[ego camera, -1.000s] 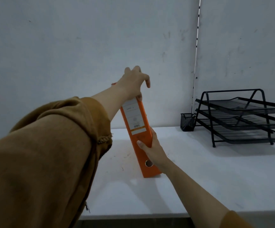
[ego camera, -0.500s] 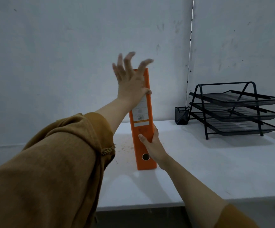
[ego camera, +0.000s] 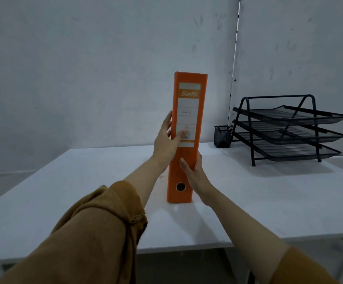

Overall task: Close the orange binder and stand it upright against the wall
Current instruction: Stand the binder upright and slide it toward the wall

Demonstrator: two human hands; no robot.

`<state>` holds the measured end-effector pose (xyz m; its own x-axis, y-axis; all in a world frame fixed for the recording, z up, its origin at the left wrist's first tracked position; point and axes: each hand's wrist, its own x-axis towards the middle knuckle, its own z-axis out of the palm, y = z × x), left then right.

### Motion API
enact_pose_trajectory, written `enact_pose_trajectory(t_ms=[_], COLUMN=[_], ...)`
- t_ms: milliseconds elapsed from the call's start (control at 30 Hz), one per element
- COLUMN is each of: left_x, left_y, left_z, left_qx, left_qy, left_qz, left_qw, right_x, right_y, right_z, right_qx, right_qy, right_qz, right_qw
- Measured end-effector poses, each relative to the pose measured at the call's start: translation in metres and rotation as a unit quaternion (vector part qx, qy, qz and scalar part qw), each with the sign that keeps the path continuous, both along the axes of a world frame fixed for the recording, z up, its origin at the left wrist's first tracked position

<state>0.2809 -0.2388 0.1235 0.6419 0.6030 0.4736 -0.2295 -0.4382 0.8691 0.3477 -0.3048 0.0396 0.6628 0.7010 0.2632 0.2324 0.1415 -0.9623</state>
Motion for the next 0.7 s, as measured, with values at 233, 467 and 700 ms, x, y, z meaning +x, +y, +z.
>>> enact_pose_trajectory(t_ms=[233,467,700], left_x=[0.004,-0.003,-0.008], left_y=[0.001,0.006,0.010], left_z=[-0.041,-0.045,-0.049], left_qx=[-0.063,-0.072,-0.086], left_qy=[0.046,0.039,0.034], left_qz=[-0.035,-0.039,-0.024], left_qw=[0.996,0.996,0.995], right_x=[0.011,0.008,0.002], right_y=[0.000,0.009,0.013], right_z=[-0.006,-0.005,-0.002], right_qx=[-0.019,-0.039,-0.062], right_qy=[0.008,-0.019,-0.038], right_qz=[0.007,0.000,0.003], right_qw=[1.000,0.999,0.997])
